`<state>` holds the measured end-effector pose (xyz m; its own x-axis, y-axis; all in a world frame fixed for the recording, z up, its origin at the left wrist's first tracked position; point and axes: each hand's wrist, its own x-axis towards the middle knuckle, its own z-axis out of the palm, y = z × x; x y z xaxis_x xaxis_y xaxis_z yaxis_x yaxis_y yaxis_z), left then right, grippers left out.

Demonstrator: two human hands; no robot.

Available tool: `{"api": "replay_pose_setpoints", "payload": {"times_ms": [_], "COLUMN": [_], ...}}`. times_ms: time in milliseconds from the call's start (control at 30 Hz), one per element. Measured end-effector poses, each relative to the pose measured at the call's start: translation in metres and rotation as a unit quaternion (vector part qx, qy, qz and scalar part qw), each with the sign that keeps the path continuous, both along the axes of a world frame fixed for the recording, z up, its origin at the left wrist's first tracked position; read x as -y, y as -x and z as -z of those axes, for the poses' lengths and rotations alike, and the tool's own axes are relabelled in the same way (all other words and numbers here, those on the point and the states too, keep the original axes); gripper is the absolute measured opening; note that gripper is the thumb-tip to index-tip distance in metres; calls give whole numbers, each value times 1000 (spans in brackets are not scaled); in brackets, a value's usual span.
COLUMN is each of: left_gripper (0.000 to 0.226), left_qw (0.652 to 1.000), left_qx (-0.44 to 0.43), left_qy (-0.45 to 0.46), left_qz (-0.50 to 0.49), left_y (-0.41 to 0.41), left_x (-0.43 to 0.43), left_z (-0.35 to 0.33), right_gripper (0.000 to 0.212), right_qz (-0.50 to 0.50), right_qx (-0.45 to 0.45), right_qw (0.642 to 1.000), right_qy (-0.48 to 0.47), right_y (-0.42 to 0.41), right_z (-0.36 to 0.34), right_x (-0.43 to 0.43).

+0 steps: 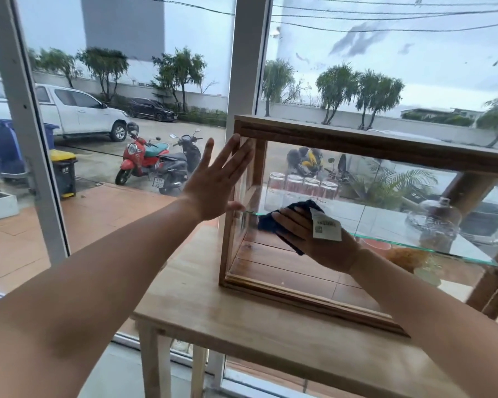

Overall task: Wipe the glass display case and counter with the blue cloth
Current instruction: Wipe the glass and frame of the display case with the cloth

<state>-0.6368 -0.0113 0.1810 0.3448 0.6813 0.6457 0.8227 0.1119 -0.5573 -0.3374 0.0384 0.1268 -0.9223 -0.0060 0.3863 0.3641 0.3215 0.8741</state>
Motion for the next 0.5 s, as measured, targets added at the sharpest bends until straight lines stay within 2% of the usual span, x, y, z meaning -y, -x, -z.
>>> {"api": "replay_pose_setpoints", "payload": {"times_ms": [67,133,233,367,500], "left_gripper": [134,142,151,155,152], "left_qw": [1000,1000,999,998,996], "left_qx": [0,-2,-4,-8,22], "left_qy": [14,25,43,54,69], "left_qz": [-10,-14,-15,-35,-46], "left_y": [0,0,1,1,-4], "left_x": [-1,-1,1,4,8], "left_z": [0,-1,-4,-5,-3], "right_gripper": [48,55,54,50,44], "right_qz": [-18,-21,-14,-13,-28], "right_qx": [-112,-201,-252,-219,-43], "right_qw": [993,975,963,972,996], "right_qy": [42,88,92,79,70], "right_y": [16,37,61,74,52], "right_z": [-23,-45,-48,-1,73], "right_x": [-2,-2,-2,-11,-8]}}
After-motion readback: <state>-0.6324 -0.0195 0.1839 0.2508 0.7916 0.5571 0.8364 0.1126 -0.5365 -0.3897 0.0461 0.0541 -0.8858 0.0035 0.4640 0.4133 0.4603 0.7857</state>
